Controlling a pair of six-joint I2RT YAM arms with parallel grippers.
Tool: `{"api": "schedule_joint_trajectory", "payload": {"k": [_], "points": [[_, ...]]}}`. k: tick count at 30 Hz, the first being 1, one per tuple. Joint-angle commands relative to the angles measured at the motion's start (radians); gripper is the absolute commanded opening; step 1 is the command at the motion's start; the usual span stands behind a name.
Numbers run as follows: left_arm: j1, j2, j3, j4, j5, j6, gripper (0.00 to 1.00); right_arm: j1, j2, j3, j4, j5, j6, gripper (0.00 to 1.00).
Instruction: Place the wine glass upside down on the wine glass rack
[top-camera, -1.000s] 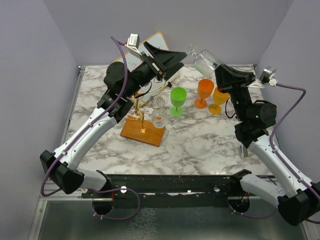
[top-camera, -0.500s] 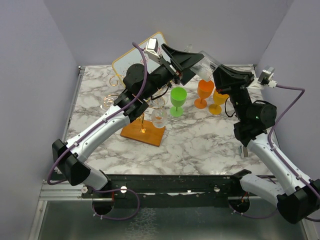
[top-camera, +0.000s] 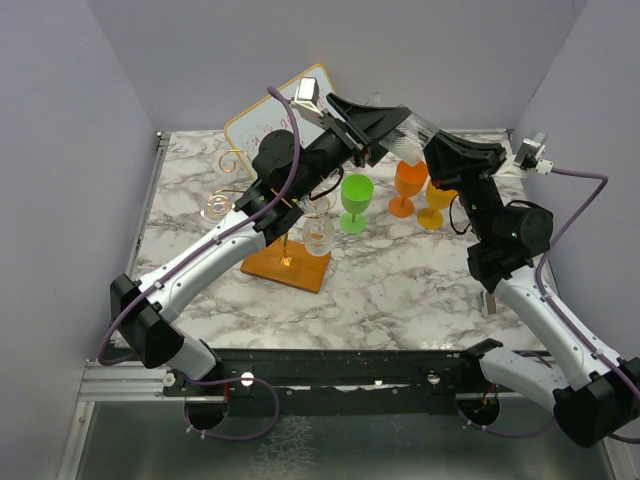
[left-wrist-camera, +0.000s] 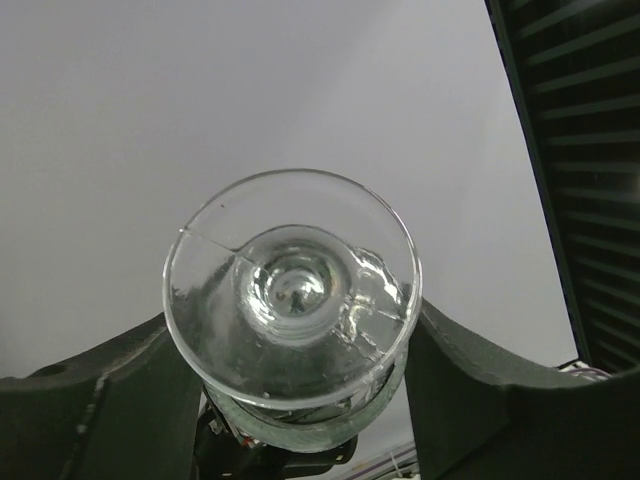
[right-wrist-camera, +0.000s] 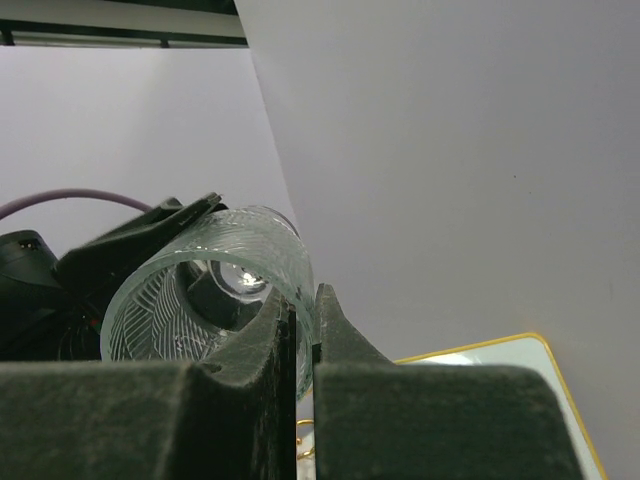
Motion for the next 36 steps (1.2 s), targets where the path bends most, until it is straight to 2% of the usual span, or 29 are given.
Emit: {"api": "schedule_joint_trajectory", "payload": {"k": [1,3,6,13,17,23,26,32,34,36], "points": [[-0.006,0.004,-0.012,0.066,-0.009,-0.001,0.51,0.001,-0.012,0.019,0.039,-0.031,0.028,0.01],[-0.008,-0.011,-0.042,0.103,-0.018,0.016,0.44,0.001,-0.017,0.027,-0.005,-0.044,0.034,0.02],[-0.006,-0.041,-0.079,0.135,-0.031,0.076,0.37,0.001,-0.039,0.035,-0.088,-0.047,0.046,0.11],[-0.006,-0.099,-0.118,0.139,-0.045,0.194,0.28,0.002,-0.138,0.037,-0.345,-0.005,0.069,0.53],[-0.006,-0.113,-0.131,0.138,-0.039,0.234,0.27,0.002,-0.215,0.046,-0.544,-0.018,0.077,0.68],[-0.005,-0.132,-0.153,0.136,-0.023,0.320,0.27,0.001,-0.317,0.072,-0.921,-0.009,-0.016,0.80],[-0.006,-0.141,-0.158,0.132,0.005,0.380,0.27,0.002,-0.327,0.141,-1.056,-0.083,-0.103,0.85],[-0.006,-0.141,-0.149,0.098,0.110,0.475,0.26,0.001,-0.255,0.322,-1.258,-0.273,-0.273,0.90],[-0.006,-0.127,-0.137,0.091,0.148,0.483,0.26,0.001,-0.202,0.385,-1.301,-0.282,-0.292,1.00],[-0.006,-0.109,-0.123,0.084,0.183,0.483,0.25,0.002,-0.139,0.454,-1.348,-0.280,-0.306,1.00]]}}
